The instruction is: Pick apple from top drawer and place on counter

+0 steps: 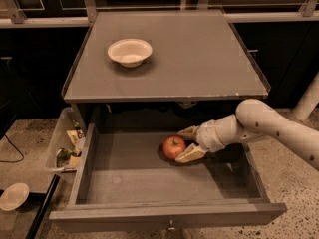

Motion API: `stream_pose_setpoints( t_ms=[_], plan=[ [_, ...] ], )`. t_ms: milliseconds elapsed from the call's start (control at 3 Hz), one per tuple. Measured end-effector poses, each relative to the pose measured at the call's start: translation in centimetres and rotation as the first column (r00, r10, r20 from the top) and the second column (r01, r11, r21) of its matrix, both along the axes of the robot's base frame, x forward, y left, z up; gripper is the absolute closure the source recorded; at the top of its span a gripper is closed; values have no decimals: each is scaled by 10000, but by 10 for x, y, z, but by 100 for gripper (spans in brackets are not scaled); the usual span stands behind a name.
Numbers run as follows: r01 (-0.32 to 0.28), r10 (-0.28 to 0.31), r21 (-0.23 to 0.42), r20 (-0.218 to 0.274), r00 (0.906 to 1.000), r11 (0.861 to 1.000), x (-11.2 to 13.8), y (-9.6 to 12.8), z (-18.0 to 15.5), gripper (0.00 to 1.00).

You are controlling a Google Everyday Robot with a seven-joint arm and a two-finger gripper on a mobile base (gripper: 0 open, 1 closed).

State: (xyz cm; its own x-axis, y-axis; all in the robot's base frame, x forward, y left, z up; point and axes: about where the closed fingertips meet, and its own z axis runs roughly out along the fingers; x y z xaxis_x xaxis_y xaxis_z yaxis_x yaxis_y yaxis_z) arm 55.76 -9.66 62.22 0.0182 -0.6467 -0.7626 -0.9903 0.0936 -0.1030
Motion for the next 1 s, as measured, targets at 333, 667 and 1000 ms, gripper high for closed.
stream_pose_setpoints(
  t_ms=[333,667,1000],
  plan=[
    [1,-1,-1,-1,10000,10000,0,0,0,88],
    [56,-58,-106,-117,9999,9999,-5,1,-2,100],
    [634,-640,-177,-333,9974,9978,-23,-4,15,100]
  ],
)
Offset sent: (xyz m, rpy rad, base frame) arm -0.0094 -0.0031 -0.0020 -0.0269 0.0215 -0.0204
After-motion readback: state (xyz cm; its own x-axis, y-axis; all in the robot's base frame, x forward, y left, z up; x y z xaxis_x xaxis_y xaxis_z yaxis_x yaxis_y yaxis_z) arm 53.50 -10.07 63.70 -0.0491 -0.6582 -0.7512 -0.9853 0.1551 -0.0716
